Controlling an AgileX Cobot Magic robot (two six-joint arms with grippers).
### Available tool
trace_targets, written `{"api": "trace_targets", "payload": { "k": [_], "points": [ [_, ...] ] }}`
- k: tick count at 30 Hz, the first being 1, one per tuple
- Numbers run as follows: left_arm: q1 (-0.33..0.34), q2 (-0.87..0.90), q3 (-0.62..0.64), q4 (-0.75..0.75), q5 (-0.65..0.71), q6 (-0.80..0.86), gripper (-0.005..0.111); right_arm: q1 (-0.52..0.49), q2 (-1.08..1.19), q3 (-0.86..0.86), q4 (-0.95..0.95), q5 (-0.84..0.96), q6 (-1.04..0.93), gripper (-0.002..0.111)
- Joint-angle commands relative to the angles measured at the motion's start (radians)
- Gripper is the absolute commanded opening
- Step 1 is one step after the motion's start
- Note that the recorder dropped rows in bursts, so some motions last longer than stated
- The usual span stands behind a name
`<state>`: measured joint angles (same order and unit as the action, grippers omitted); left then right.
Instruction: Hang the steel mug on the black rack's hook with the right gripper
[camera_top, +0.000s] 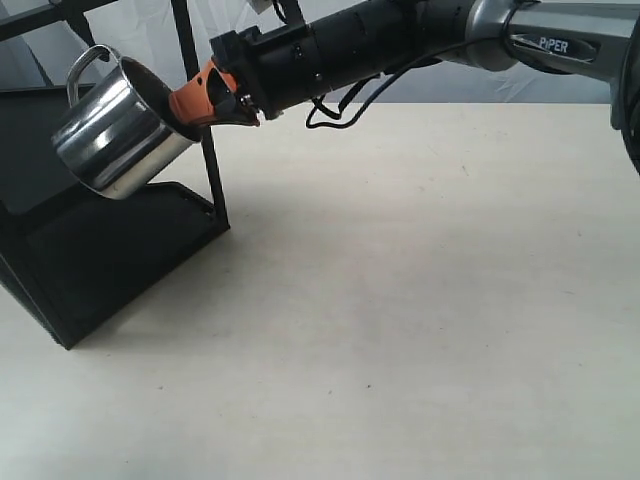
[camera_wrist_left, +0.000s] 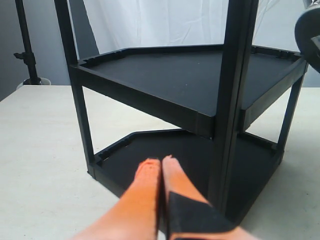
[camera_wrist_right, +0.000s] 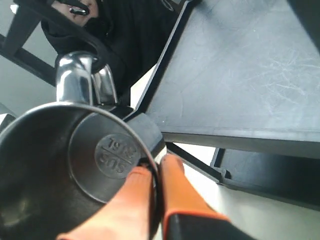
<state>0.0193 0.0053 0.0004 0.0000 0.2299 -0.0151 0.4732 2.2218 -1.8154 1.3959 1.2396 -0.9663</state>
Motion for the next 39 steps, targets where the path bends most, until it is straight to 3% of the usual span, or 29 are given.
{"api": "trace_targets", "payload": {
  "k": [1, 6, 8, 10, 19, 26, 30, 36, 39],
  "points": [
    [-0.001, -0.005, 0.0, 0.0, 0.001, -0.002, 0.002, -0.003, 0.03, -0.005, -0.044, -0.019, 0.022, -0.001],
    [-0.001, -0.005, 0.0, 0.0, 0.001, -0.002, 0.002, -0.003, 0.028, -0.005, -0.044, -0.019, 0.036, 0.002],
    [-0.001, -0.005, 0.0, 0.0, 0.001, -0.002, 0.002, -0.005, 0.028, -0.005, -0.044, -0.019, 0.042, 0.028],
    [-0.001, -0.005, 0.0, 0.0, 0.001, -0.002, 0.002, -0.005, 0.028, -0.005, -0.044, -0.019, 0.043, 0.037],
    [-0.001, -0.005, 0.0, 0.0, 0.001, -0.002, 0.002, -0.081, -0.04, -0.005, -0.073, -0.019, 0.09, 0.034],
    [-0.001, -0.005, 0.0, 0.0, 0.001, -0.002, 0.002, -0.124, -0.171, -0.005, -0.258, -0.019, 0.152, 0.032],
    [-0.001, -0.005, 0.0, 0.0, 0.001, -0.002, 0.002, -0.124, -0.292, 0.025, -0.461, -0.019, 0.211, -0.001],
    [-0.001, -0.005, 0.0, 0.0, 0.001, -0.002, 0.002, -0.131, -0.561, 0.3, -0.532, -0.019, 0.204, 0.0],
    [-0.001, -0.005, 0.0, 0.0, 0.001, -0.002, 0.002, -0.133, -0.728, 0.487, -0.627, -0.217, 0.236, 0.0]
  ]
}}
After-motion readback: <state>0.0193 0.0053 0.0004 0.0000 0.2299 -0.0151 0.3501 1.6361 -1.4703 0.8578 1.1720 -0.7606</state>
